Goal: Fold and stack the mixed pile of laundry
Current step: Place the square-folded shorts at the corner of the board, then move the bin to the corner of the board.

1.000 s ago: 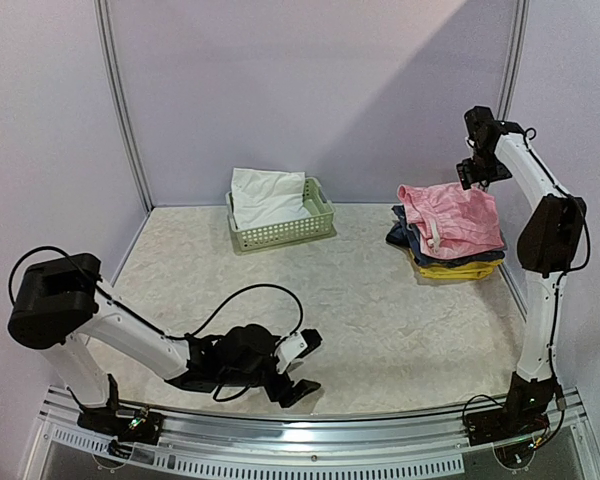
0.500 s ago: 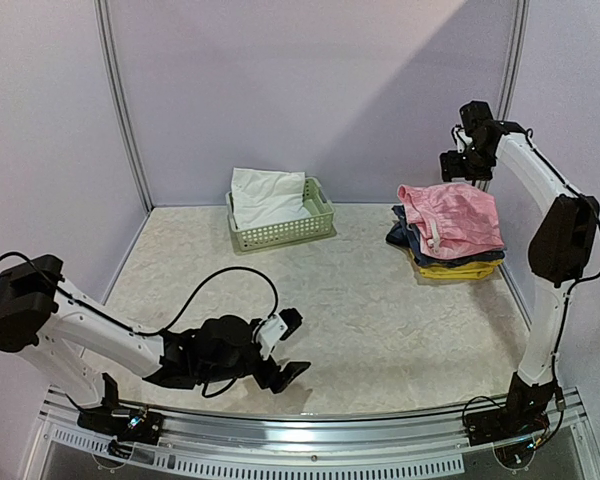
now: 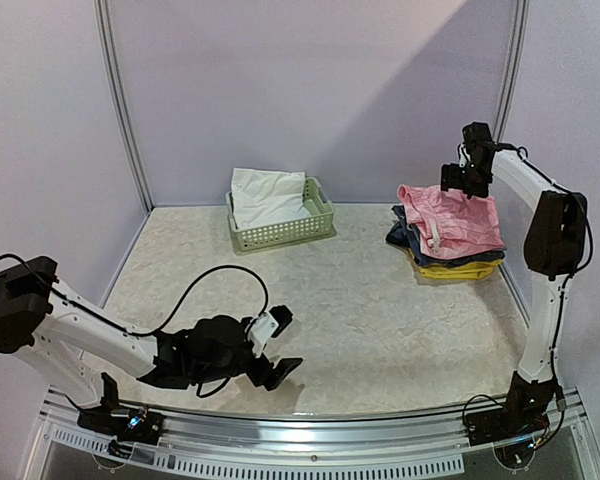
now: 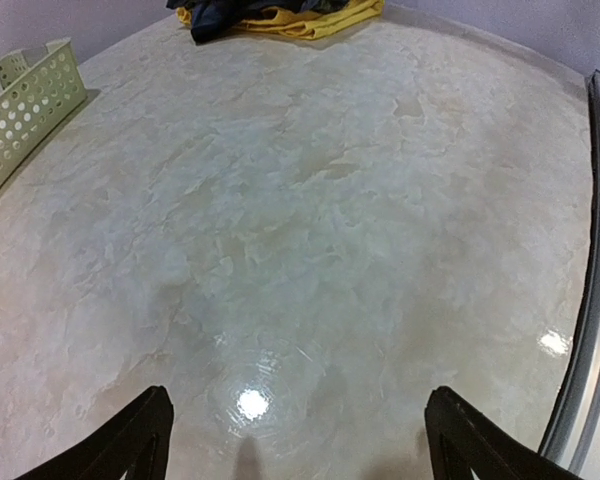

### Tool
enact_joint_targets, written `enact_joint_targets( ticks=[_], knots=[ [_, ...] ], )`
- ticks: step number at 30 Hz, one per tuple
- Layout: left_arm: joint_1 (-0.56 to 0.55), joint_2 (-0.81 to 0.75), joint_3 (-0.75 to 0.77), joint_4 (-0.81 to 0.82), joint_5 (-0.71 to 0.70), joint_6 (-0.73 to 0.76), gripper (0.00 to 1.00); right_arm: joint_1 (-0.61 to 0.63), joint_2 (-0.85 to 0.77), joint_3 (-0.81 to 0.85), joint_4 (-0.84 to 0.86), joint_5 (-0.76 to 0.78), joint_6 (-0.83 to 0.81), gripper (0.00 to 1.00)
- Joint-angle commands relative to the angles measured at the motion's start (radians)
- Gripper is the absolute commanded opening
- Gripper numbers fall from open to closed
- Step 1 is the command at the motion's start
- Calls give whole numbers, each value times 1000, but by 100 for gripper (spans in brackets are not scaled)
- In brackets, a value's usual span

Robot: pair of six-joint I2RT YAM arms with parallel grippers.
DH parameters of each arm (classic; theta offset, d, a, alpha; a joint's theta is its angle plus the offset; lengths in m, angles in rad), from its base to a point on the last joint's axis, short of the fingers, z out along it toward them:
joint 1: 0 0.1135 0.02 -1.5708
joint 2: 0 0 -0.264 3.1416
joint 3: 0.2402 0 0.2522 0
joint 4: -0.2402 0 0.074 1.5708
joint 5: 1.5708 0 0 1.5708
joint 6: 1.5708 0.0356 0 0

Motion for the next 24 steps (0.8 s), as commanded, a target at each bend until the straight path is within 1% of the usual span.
enact_joint_targets(
  ticks=[1, 4, 9, 20, 24],
  knots=[
    [14, -2, -9, -4, -31, -24, 89, -39, 82, 12, 58, -34, 53, 90],
    [14, 0, 7, -25, -35, -22, 89, -77, 120, 14, 66, -41, 65, 92],
    [14, 10, 34, -53, -41, -24, 89, -109, 131, -9, 71, -40, 80, 99],
    [24, 30, 93, -110, -82, -25, 91, -108, 46, -68, 69, -68, 84, 99],
    [34, 18, 111, -139, -104, -15, 92, -89, 3, -77, 51, -33, 79, 99]
  ],
)
